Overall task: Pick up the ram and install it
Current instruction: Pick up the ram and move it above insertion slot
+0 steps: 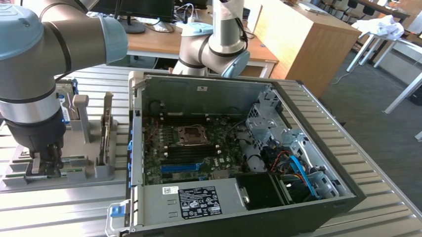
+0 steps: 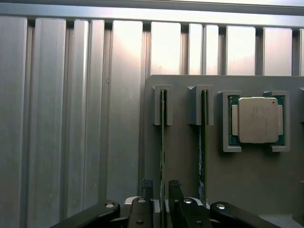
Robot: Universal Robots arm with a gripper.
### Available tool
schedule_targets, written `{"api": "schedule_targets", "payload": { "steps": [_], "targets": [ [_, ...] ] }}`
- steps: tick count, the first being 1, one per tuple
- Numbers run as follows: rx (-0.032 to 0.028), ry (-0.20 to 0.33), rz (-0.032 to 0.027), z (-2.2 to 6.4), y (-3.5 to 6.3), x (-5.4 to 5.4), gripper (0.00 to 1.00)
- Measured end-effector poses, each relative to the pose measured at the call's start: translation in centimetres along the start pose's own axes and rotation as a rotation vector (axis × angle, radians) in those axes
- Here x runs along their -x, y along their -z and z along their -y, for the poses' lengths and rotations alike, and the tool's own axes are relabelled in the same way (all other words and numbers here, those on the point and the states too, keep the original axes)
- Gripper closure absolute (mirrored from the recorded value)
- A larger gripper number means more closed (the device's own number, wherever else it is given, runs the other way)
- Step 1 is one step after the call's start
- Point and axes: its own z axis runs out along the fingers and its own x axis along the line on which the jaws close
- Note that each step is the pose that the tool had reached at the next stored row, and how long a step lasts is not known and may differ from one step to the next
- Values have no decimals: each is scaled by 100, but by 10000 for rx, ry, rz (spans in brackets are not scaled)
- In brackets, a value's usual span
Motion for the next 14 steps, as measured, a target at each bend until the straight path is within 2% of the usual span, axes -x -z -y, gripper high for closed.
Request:
{"api": "schedule_targets", "payload": {
  "steps": [14],
  "targets": [
    [-1,0,1,0,-2,26,73]
  ]
}}
